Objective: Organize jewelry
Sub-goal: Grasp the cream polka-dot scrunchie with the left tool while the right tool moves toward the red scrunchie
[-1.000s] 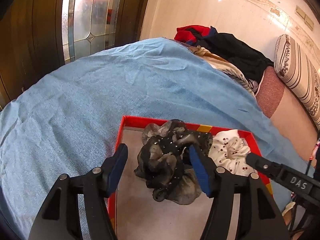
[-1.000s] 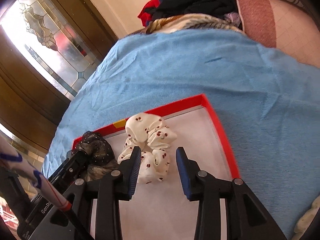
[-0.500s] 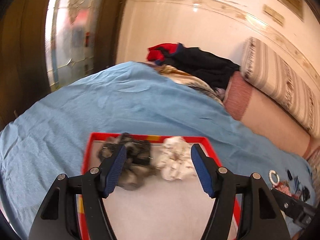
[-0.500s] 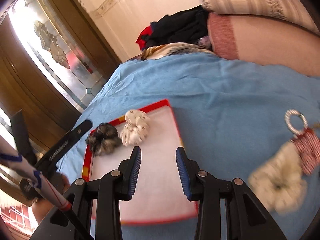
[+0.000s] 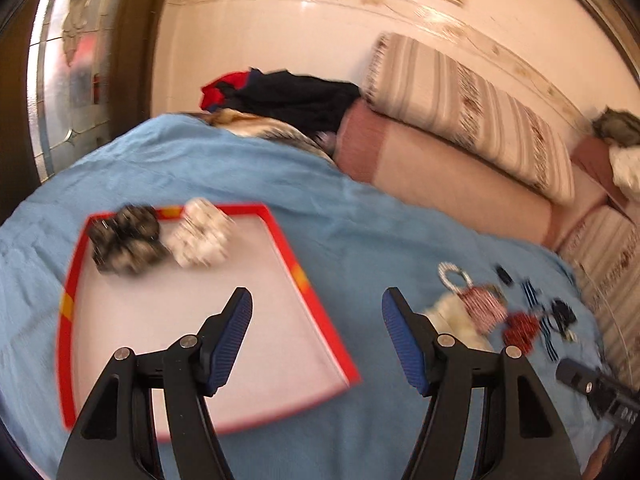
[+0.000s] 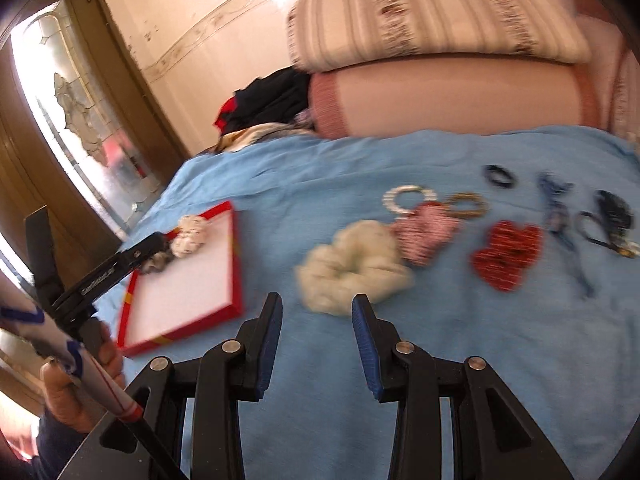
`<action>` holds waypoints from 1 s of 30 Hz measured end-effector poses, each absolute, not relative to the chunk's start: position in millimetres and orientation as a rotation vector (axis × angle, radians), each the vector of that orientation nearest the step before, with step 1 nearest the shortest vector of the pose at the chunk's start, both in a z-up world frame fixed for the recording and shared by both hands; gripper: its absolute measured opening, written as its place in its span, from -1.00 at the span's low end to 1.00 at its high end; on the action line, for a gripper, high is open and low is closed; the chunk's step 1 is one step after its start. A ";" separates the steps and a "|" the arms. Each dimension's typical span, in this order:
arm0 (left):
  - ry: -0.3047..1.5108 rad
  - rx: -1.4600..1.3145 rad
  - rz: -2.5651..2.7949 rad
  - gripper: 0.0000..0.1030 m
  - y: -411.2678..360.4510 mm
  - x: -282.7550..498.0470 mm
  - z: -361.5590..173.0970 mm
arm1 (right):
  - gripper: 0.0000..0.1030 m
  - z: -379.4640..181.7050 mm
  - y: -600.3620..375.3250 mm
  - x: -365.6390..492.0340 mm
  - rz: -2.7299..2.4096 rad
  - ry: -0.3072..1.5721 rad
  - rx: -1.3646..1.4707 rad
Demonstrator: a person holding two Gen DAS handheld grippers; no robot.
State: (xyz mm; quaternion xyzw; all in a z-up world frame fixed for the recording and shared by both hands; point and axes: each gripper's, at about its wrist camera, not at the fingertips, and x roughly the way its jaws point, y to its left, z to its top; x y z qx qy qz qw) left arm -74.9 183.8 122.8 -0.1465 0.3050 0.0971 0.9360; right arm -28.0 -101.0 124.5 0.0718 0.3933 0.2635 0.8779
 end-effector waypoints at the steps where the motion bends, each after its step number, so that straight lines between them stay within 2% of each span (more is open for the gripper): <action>1: 0.632 -0.294 0.192 0.29 173.4 -77.6 120.7 | -0.24 123.6 -112.7 -32.7 0.531 0.805 0.145; 8: 0.703 -0.248 0.089 0.29 82.4 -97.6 116.5 | -0.24 122.5 -182.1 -54.8 0.426 0.731 0.205; 14: 0.683 -0.213 -0.033 0.30 22.5 -114.2 155.1 | -0.23 144.0 -231.1 -77.1 0.402 0.663 0.322; 16: 0.660 -0.200 -0.060 0.47 12.9 -118.3 171.5 | -0.20 148.9 -243.4 -82.9 0.389 0.645 0.360; 22: 0.640 -0.187 -0.070 0.50 13.3 -93.8 186.3 | -0.19 152.5 -262.2 -68.9 0.345 0.650 0.413; 30: 0.685 -0.125 0.010 0.50 43.4 -27.3 135.4 | -0.19 148.6 -246.4 2.4 0.250 0.705 0.474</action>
